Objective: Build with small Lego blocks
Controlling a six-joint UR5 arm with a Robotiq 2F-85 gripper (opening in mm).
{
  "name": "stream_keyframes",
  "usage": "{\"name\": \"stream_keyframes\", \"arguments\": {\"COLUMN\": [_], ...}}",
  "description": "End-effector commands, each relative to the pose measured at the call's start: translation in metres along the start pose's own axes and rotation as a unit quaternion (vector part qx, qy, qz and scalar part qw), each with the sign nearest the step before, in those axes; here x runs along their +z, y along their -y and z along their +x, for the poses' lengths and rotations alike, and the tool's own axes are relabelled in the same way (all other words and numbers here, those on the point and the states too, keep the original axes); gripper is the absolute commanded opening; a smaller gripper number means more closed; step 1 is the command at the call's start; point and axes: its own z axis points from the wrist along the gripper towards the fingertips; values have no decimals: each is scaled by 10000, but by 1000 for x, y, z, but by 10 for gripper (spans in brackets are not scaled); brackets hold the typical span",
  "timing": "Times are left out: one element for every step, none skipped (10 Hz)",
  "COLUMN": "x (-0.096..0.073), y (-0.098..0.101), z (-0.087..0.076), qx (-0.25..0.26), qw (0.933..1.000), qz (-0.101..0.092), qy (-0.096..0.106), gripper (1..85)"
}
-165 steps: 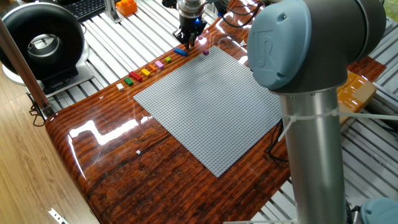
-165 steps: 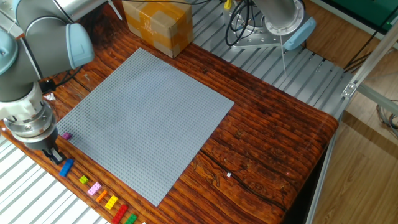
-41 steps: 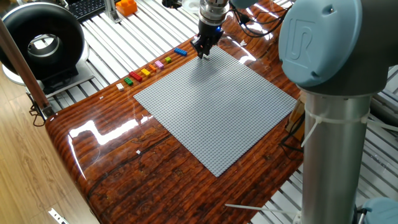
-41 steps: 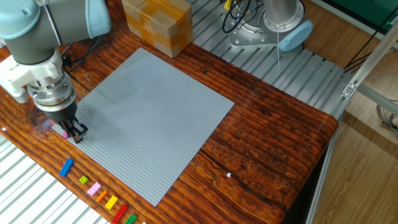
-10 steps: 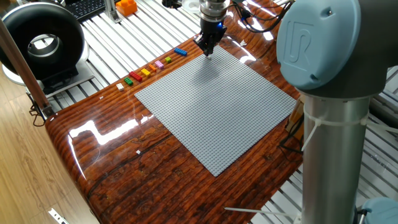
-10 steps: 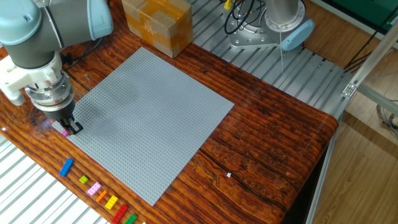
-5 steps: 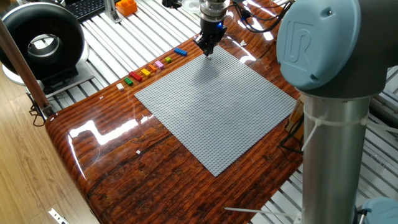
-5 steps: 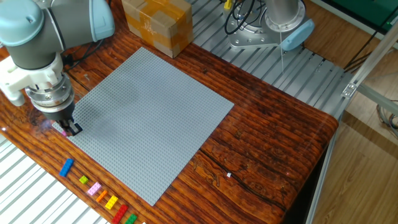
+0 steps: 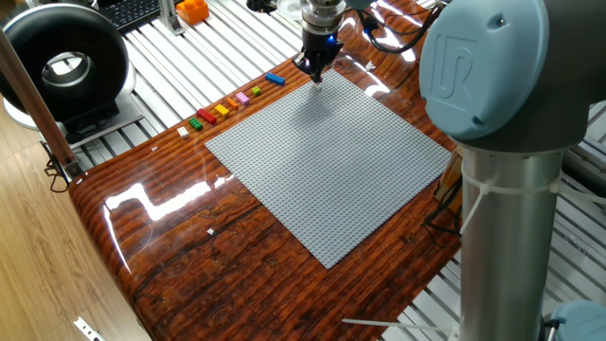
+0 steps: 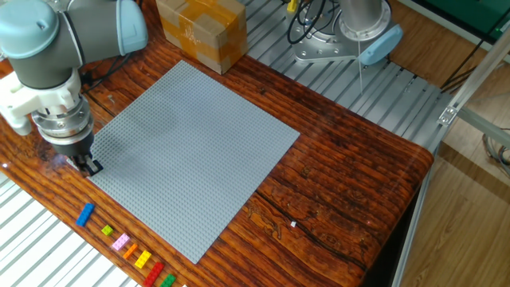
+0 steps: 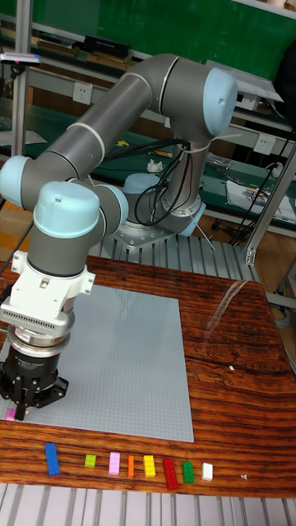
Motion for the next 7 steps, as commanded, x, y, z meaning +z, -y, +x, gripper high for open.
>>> {"name": "stream_keyframes", "arguments": {"x": [1,0,-1,-2,-3,-4,-7], "y": [3,3,2,2,1,3,4], "z": [-2,-2,-1,0,1,3,5], "qx": [4,1,21,25,26,20,31], "qw": [10000,10000,10000,10000,10000,9999,9998], "qz": [-52,-36,-11,14,18,61,106], "qy": [41,27,14,-14,-44,-94,-150], "gripper": [10,10,10,10,10,10,10]}}
